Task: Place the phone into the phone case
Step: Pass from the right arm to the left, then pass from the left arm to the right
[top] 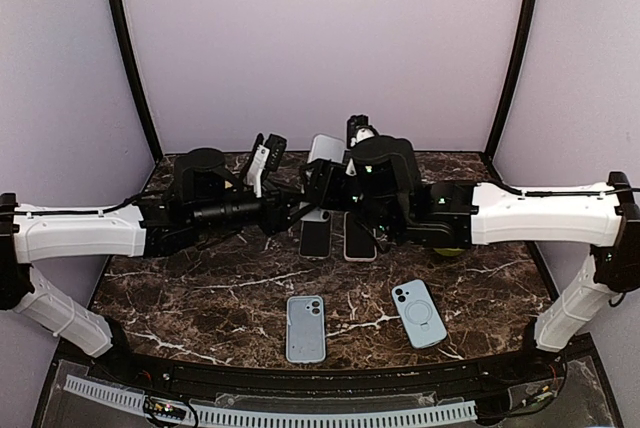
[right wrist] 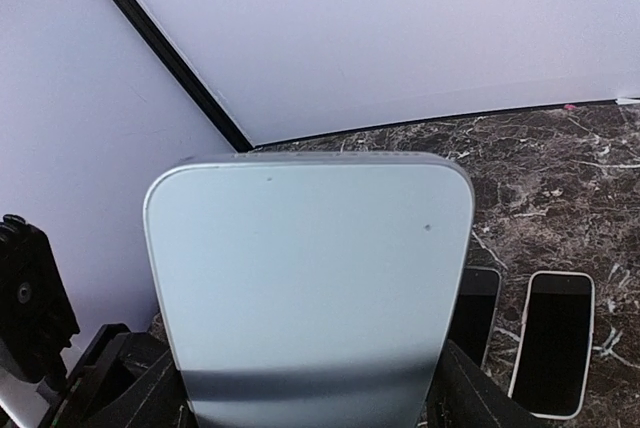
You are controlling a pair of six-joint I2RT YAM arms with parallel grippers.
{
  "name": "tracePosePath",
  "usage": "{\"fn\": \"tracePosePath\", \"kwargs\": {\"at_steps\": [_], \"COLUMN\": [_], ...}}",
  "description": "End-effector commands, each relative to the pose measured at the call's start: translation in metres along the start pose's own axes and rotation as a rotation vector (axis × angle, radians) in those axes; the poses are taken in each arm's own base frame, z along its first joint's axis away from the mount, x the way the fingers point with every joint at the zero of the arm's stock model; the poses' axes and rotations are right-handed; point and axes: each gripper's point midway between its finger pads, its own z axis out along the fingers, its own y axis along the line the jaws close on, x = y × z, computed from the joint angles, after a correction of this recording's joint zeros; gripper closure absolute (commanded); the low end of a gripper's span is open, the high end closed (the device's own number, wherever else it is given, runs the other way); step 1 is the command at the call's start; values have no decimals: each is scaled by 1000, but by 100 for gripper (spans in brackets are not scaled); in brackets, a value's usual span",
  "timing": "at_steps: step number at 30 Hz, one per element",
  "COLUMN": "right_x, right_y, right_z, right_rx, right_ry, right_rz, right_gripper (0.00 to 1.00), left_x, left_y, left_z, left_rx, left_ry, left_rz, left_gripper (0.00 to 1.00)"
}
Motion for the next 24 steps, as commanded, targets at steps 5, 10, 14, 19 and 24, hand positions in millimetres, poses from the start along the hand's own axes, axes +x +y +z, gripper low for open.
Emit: {"fn": "tracePosePath", "kwargs": {"at_steps": [5, 10, 14, 19, 24], "right_x": [-27, -28, -31, -21, -3], "right_y": [30, 26, 25, 22, 11], "right_z": [-6, -11, -23, -52, -107], "right_rx": [-96, -97, -127, -250, -391], "right_ry": [-74, -72, -53, 138, 404], "right_rz": [61, 57, -22, -239, -384], "right_gripper": [77, 71, 40, 8, 1], "left_x": [-19, -20, -19, -14, -2], "left_y": [-7, -4, 2, 8, 6], "left_z": [-5, -10, -18, -31, -44], "left_rx": [17, -8, -53, -105, -89], "left_ry": [-53, -54, -56, -13, 79], "left_rz": [44, 84, 159, 366, 663], "left_gripper": [89, 100, 100, 100, 100]}}
